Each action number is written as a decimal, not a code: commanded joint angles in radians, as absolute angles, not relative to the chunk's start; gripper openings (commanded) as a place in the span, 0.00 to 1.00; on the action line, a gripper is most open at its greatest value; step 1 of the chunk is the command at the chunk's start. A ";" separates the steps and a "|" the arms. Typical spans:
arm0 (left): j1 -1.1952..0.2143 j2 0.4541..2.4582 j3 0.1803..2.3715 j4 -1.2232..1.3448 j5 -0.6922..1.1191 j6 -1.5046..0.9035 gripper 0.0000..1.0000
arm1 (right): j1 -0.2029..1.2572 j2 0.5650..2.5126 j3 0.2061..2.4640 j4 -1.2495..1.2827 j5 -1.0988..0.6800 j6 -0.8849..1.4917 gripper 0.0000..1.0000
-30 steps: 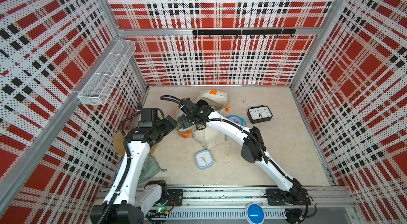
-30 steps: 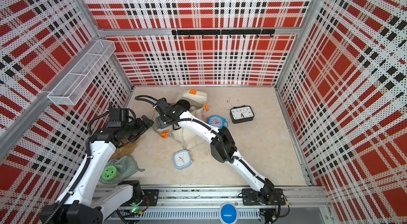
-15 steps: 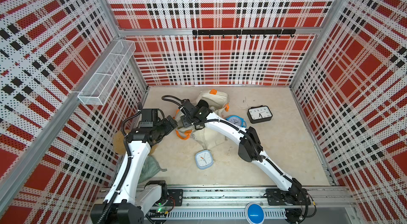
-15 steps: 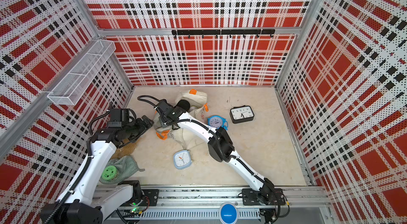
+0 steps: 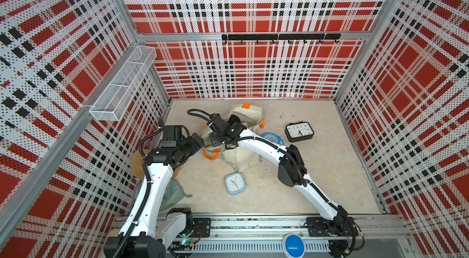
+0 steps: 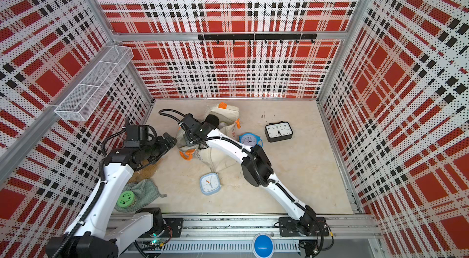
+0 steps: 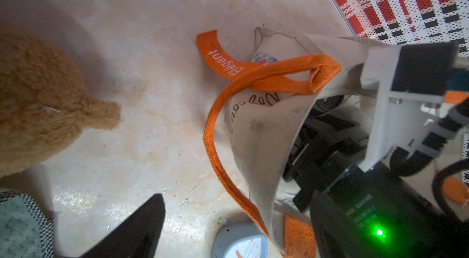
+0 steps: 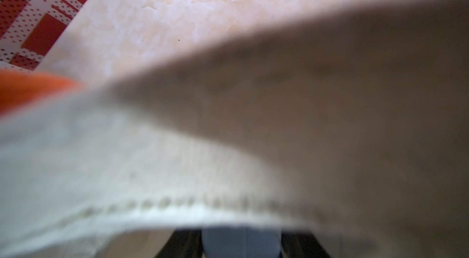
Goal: Take the alarm clock out of the canvas bag
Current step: Pick up the alarm from the canvas bag, then place the alarm at the center of the board.
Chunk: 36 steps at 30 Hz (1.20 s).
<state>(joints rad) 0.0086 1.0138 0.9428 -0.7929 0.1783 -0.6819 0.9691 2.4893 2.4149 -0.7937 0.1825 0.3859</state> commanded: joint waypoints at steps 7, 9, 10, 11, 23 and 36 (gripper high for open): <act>-0.051 0.932 0.979 -0.785 0.105 -0.695 0.92 | 0.956 2.218 2.289 -0.812 0.211 0.380 0.40; -0.069 0.924 0.994 -0.801 0.081 -0.689 0.92 | 0.956 2.187 2.286 -0.826 0.208 0.379 0.40; -0.077 0.923 1.001 -0.808 0.075 -0.687 0.92 | 0.957 2.175 2.283 -0.832 0.206 0.378 0.40; -0.085 0.920 1.010 -0.816 0.069 -0.683 0.92 | 0.957 2.160 2.283 -0.842 0.204 0.379 0.40; -0.289 0.972 1.238 -0.876 0.002 -0.559 0.93 | 0.834 1.878 2.170 -0.945 0.045 0.430 0.40; -0.823 1.344 1.590 -0.933 -0.172 -0.365 0.94 | 0.245 1.267 1.353 -0.914 -0.412 0.430 0.42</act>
<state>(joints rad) -0.7742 1.2968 1.5322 -0.8959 -0.1207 -0.4335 0.3420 1.3281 1.4719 -0.9237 -0.2298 0.4629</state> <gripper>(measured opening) 0.938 0.425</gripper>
